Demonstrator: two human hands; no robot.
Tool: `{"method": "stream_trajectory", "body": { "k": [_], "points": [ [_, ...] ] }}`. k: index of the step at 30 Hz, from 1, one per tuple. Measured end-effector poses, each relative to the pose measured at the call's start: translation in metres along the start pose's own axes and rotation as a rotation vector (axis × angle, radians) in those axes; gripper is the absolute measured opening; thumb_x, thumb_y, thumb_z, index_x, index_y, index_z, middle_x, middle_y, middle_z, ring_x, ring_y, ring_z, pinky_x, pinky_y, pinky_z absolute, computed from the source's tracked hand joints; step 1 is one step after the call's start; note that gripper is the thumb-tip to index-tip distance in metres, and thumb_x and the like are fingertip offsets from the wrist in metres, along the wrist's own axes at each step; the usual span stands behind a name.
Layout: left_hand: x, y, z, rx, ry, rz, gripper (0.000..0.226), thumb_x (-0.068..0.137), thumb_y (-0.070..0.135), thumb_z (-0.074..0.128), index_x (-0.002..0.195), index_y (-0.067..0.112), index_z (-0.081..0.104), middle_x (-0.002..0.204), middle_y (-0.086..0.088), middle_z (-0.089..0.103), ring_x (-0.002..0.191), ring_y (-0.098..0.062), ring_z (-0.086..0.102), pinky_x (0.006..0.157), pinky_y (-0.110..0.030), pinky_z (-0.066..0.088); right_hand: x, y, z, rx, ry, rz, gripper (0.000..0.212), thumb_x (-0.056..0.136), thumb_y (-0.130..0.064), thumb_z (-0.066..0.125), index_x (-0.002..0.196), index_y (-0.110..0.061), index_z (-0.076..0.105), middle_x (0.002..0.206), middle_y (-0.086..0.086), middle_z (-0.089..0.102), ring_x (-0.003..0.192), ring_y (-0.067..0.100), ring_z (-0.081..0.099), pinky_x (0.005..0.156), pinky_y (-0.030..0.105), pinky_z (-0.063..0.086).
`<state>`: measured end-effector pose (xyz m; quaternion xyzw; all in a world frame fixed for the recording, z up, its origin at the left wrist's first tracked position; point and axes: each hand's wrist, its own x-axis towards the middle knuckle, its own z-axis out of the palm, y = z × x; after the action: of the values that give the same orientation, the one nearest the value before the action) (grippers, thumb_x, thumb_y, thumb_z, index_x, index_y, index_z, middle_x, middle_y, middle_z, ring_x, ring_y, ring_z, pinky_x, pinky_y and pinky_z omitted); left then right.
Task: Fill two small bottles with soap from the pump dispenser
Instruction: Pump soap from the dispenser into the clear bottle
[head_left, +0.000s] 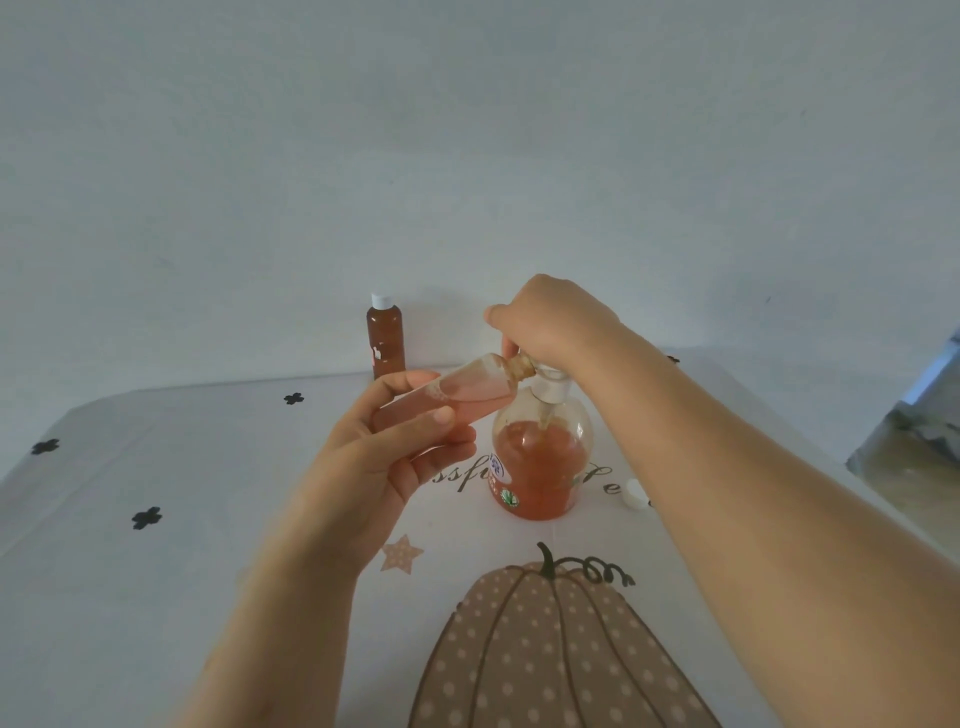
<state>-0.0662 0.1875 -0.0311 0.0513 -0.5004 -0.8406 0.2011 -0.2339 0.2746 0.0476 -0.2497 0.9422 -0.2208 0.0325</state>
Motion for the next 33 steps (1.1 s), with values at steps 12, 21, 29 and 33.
{"method": "stream_trajectory", "body": {
  "k": [12, 21, 29, 33],
  "points": [
    [-0.006, 0.004, 0.01, -0.028, 0.027, 0.085, 0.032, 0.073, 0.004, 0.069, 0.104, 0.008, 0.061, 0.109, -0.02, 0.068, 0.077, -0.028, 0.069, 0.072, -0.032, 0.057, -0.014, -0.012, -0.02, -0.054, 0.075, -0.01, 0.025, 0.091, -0.019, 0.051, 0.096, -0.012, 0.075, 0.075, 0.0, 0.066, 0.064, 0.021, 0.058, 0.055, 0.024, 0.038],
    [-0.004, 0.003, 0.008, -0.032, 0.018, 0.041, 0.032, 0.073, 0.004, 0.068, 0.104, 0.007, 0.061, 0.103, -0.019, 0.07, 0.075, -0.026, 0.069, 0.071, -0.032, 0.058, -0.012, -0.01, -0.017, -0.026, 0.094, -0.017, 0.024, 0.088, -0.016, 0.052, 0.094, -0.01, 0.074, 0.065, 0.002, 0.062, 0.052, 0.02, 0.056, 0.051, 0.024, 0.035],
    [-0.001, 0.001, 0.005, 0.012, 0.021, 0.038, 0.029, 0.072, 0.002, 0.067, 0.099, 0.006, 0.06, 0.098, -0.02, 0.07, 0.072, -0.026, 0.068, 0.069, -0.031, 0.058, 0.007, 0.0, 0.0, 0.035, 0.042, 0.02, 0.022, 0.084, -0.022, 0.057, 0.092, -0.014, 0.077, 0.083, 0.005, 0.076, 0.068, 0.023, 0.064, 0.057, 0.027, 0.04],
    [0.002, -0.002, 0.003, 0.023, 0.039, 0.036, 0.033, 0.07, 0.001, 0.068, 0.102, 0.005, 0.059, 0.098, -0.021, 0.07, 0.071, -0.027, 0.068, 0.068, -0.032, 0.058, 0.01, 0.002, 0.006, 0.021, 0.056, 0.014, 0.02, 0.085, -0.026, 0.06, 0.092, -0.015, 0.075, 0.084, 0.002, 0.072, 0.081, 0.025, 0.068, 0.061, 0.028, 0.04]
  ]
}}
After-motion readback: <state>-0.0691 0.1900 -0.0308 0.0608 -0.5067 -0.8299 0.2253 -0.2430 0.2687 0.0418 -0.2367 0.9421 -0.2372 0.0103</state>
